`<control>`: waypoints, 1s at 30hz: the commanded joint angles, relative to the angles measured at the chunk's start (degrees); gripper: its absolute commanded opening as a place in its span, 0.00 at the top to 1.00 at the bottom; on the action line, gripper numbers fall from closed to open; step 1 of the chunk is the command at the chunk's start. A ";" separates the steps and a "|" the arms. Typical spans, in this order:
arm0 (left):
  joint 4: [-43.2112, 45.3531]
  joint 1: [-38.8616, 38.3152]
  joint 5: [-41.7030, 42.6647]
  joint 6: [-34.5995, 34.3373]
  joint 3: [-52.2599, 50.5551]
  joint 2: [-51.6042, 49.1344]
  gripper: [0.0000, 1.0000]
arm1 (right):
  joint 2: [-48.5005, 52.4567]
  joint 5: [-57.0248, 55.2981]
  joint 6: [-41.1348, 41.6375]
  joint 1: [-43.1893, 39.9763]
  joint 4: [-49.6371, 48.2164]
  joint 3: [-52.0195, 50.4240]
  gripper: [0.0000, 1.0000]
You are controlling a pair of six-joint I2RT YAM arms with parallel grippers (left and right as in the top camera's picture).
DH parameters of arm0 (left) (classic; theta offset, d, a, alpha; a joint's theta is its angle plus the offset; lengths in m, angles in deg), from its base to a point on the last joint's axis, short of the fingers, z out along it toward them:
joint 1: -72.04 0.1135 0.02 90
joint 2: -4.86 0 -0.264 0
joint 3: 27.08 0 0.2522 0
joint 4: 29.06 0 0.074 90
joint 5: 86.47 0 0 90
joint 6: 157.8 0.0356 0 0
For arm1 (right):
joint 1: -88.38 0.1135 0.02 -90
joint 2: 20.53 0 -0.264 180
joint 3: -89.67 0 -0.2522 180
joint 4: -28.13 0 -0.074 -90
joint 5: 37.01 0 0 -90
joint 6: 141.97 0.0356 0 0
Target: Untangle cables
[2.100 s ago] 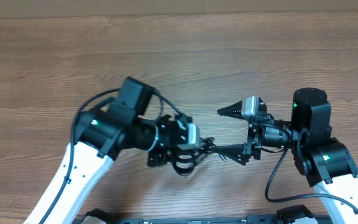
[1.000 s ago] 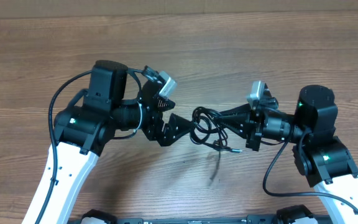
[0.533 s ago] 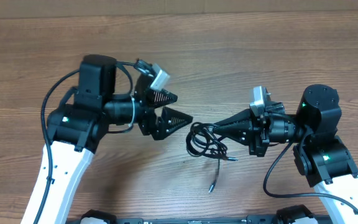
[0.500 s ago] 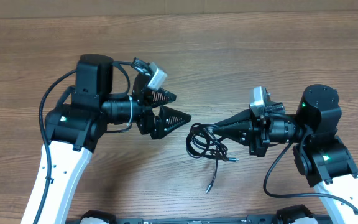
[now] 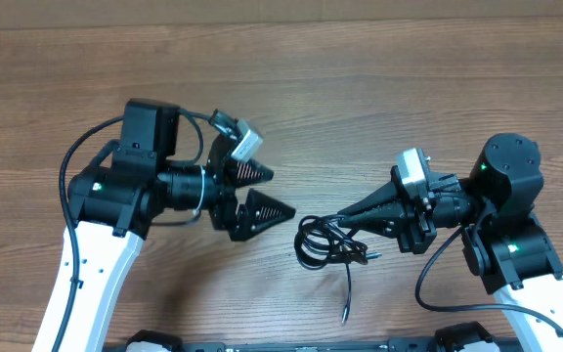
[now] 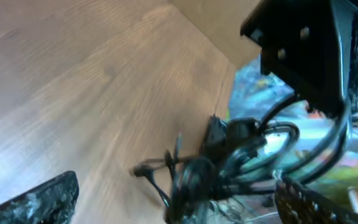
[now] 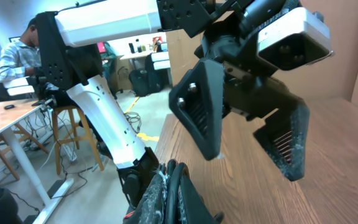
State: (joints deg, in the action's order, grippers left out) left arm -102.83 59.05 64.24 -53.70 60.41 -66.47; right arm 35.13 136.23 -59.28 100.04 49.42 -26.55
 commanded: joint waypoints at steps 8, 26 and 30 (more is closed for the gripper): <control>-5.75 0.22 2.49 -5.66 0.55 0.94 0.00 | -0.35 -30.03 28.37 -0.15 -3.74 0.31 0.96; 21.40 -9.49 -11.65 -53.00 0.55 -7.32 0.22 | -0.35 -32.68 46.56 -0.15 -20.76 0.31 0.96; 22.73 -9.92 -12.15 -55.43 0.52 -8.52 0.24 | -0.35 -32.89 46.60 -0.15 -20.81 0.31 0.96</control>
State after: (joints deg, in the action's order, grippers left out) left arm -80.67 49.50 53.13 -106.11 60.43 -74.58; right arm 35.35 104.08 -12.98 100.04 29.45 -26.87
